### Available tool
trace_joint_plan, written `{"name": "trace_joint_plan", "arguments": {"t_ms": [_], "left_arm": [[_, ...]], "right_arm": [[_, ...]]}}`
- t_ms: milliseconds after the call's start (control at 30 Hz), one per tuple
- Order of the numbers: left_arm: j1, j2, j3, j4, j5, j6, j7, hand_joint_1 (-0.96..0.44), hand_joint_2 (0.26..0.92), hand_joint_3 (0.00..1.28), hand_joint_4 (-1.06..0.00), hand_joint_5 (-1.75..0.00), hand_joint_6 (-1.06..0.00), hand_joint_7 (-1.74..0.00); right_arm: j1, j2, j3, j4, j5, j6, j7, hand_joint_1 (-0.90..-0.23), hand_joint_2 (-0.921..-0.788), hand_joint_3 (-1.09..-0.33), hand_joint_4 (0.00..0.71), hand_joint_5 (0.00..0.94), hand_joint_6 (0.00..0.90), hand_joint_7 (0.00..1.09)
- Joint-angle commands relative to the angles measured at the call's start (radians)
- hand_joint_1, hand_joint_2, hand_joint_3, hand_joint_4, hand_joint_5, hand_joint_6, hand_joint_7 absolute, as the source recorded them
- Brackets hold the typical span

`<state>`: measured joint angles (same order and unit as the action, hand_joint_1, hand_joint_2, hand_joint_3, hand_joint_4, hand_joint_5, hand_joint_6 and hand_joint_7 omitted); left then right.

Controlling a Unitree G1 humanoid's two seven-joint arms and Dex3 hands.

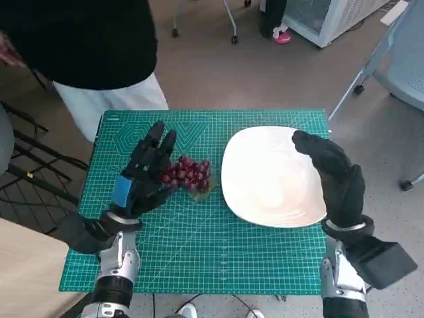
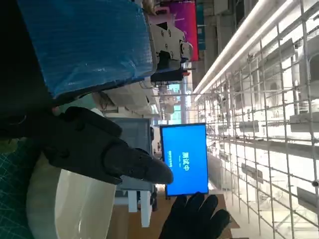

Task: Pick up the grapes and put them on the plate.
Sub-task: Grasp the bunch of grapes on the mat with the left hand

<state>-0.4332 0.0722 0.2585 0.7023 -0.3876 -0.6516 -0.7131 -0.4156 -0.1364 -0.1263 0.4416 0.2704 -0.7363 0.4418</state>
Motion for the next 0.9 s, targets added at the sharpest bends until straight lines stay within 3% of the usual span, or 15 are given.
{"name": "trace_joint_plan", "arguments": {"t_ms": [33,300,500,667,900], "left_arm": [[0.01,0.007,-0.012,-0.003,0.02,-0.016,0.016,-0.16,0.92,0.03,-0.11,0.0,-0.16,0.0],[0.015,0.035,-0.042,-0.029,0.129,-0.061,0.11,-0.31,0.915,0.03,-0.12,0.0,-0.17,0.0],[0.031,0.153,-0.101,-0.132,0.517,-0.081,0.368,-0.48,0.9,0.01,-0.08,0.0,-0.16,0.0],[0.051,0.221,-0.15,-0.285,0.772,0.059,0.489,-0.57,0.872,0.0,-0.02,0.0,-0.13,0.0],[0.053,0.251,-0.223,-0.452,0.972,0.301,0.506,-0.53,0.788,0.0,0.0,0.0,-0.12,0.0]], "right_arm": [[0.002,-0.003,0.002,0.009,-0.004,0.006,0.005,-0.625,-0.921,-0.786,0.322,0.001,0.11,0.22],[-0.001,-0.003,0.004,-0.001,0.009,0.021,0.009,-0.622,-0.921,-0.788,0.322,0.001,0.102,0.23],[-0.002,-0.002,0.006,-0.004,0.016,0.027,0.013,-0.615,-0.921,-0.79,0.321,0.0,0.091,0.23],[-0.002,-0.002,0.007,-0.007,0.02,0.032,0.013,-0.611,-0.921,-0.792,0.321,0.0,0.083,0.24],[0.001,0.0,0.009,-0.016,0.024,0.039,0.015,-0.61,-0.921,-0.794,0.317,0.0,0.072,0.25]]}}
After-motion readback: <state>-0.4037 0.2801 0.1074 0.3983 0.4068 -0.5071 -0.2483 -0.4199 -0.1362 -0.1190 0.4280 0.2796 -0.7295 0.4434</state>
